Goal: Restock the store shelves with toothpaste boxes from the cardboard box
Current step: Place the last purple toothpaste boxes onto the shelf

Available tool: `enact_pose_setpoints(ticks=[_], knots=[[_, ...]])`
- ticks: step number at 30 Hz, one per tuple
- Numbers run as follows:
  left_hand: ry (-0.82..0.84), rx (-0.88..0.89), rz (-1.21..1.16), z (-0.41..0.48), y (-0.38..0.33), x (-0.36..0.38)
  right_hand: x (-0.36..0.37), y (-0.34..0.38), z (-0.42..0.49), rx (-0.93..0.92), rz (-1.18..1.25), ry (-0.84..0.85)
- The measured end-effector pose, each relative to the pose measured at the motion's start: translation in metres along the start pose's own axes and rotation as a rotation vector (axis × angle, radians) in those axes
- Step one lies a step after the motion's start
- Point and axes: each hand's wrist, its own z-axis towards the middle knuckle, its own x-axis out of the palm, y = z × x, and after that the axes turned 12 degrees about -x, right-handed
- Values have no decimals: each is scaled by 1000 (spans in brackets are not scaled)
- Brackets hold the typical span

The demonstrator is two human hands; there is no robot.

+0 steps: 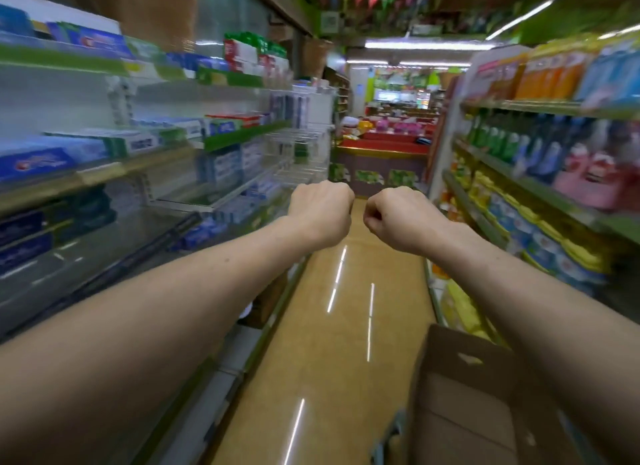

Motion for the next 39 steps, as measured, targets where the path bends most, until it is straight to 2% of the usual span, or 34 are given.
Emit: enact_pose_setpoints(ticks=[6, 13, 19, 22, 39], knots=[[52, 71, -28, -29, -96, 31, 3, -58, -89, 108, -57, 64], [201, 129, -63, -84, -186, 71, 24, -103, -184, 226, 23, 204], [358, 154, -43, -117, -223, 115, 56, -115, -233, 262, 87, 364], [427, 178, -18, -133, -231, 141, 76, -119, -259, 292, 138, 391], [944, 300, 73, -263, -254, 336, 279, -100, -385, 649, 454, 818]])
